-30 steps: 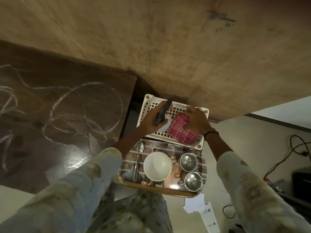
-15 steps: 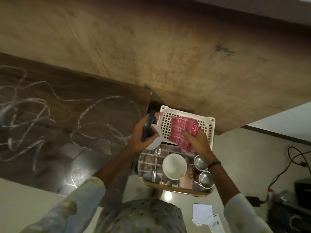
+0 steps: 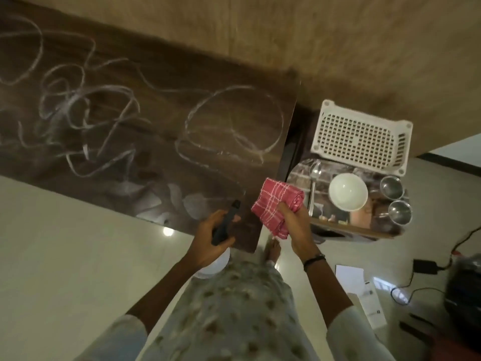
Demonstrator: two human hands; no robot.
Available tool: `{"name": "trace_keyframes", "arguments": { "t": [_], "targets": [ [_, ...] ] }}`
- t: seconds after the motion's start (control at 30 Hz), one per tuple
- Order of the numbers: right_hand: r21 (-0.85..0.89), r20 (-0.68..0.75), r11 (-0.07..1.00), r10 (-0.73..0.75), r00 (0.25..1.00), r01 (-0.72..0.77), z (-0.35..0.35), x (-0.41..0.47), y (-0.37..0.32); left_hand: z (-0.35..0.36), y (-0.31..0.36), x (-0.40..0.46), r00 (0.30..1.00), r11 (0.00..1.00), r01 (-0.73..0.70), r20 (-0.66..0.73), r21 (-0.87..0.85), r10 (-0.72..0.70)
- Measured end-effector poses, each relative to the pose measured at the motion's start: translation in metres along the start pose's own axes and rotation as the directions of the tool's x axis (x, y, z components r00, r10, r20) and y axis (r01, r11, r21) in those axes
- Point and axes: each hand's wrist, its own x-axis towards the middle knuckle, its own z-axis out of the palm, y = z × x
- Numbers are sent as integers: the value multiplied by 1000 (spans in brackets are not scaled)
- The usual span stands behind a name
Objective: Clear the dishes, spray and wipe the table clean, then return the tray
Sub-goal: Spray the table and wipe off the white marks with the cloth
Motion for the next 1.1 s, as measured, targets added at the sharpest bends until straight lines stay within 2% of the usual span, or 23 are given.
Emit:
{"name": "trace_keyframes", "arguments": {
  "t": [0.17, 0.3, 0.5, 0.67, 0.83, 0.93, 1.03, 1.1],
  "targets": [
    [-105, -128, 994, -28, 991, 14, 6, -14, 36, 17, -53, -28, 995, 995, 89, 37, 43, -91],
    [-260, -189, 965, -95, 977, 43, -5, -26, 62, 42, -79, -34, 987, 985, 157, 20, 71, -159],
    [-417, -163, 904, -174, 971, 92, -26, -38, 92, 70, -111, -35, 942, 925, 332, -124, 183, -313],
    [-468, -141, 879, -177, 974, 92, -36, -43, 106, 79, -128, -40, 930, 923, 357, -148, 146, -337],
    [-561, -59, 807, -262, 963, 185, -36, -43, 108, 80, -131, -47, 899, 907, 404, -237, 117, -369],
    [-653, 17, 699, -373, 928, 293, -29, -41, 103, 76, -132, -48, 883, 901, 421, -275, 106, -381],
    [-768, 144, 461, -552, 821, 444, -15, -32, 94, 69, -129, -47, 897, 911, 401, -244, 97, -369],
    [-802, 208, 342, -610, 765, 491, -4, -23, 90, 63, -128, -46, 905, 916, 389, -228, 97, -360]
  ]
}}
